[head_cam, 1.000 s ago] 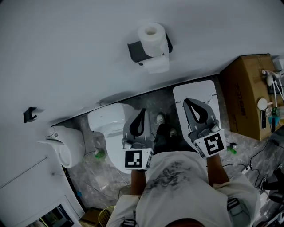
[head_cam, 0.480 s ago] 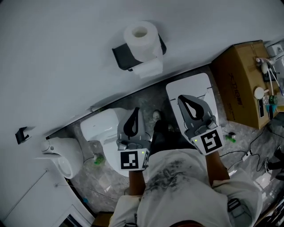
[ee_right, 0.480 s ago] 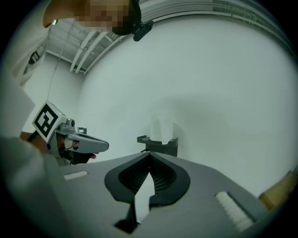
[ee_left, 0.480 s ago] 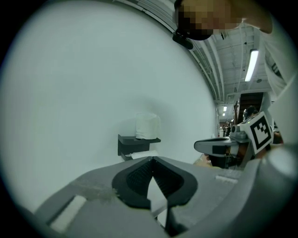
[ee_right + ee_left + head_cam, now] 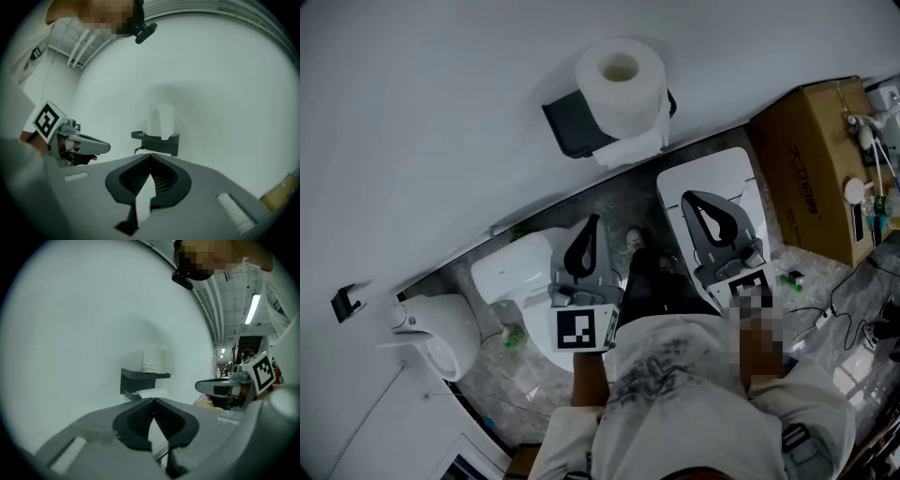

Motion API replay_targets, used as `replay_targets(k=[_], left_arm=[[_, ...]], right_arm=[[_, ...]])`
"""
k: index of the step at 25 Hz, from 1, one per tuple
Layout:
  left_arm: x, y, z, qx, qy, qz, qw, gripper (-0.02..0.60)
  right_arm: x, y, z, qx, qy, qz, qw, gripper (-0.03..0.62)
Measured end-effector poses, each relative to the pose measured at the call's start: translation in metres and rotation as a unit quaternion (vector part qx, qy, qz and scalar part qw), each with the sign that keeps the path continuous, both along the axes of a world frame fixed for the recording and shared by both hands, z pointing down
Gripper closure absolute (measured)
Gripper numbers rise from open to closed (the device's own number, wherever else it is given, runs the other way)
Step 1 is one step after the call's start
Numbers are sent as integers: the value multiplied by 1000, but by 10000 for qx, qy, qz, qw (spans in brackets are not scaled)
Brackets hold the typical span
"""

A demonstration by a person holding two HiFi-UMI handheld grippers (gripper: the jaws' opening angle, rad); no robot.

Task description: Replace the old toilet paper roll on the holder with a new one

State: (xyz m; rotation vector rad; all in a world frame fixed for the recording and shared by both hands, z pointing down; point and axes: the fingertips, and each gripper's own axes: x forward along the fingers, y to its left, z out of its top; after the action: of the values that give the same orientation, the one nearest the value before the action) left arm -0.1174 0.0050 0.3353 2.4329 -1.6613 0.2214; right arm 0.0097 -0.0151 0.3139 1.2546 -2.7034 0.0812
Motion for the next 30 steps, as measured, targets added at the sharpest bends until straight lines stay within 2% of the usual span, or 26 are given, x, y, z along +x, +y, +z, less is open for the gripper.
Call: replay_targets(k=[5, 11, 23, 30], left_arm=[[-8, -15, 14, -63, 36, 30, 10000, 580], [0, -33, 26, -199, 128, 141, 9996, 565], [4, -59, 37, -193, -16, 251, 9995, 546], [5, -68, 42, -204, -172, 370, 9990, 511]], right_arm=[[-6, -14, 13, -7, 80, 69, 9999, 592], [0, -33, 26, -65, 106, 207, 9997, 592], [-1, -60, 44, -126, 155, 250, 9995, 592], [-9, -75, 50, -136, 165, 229, 9995, 592]])
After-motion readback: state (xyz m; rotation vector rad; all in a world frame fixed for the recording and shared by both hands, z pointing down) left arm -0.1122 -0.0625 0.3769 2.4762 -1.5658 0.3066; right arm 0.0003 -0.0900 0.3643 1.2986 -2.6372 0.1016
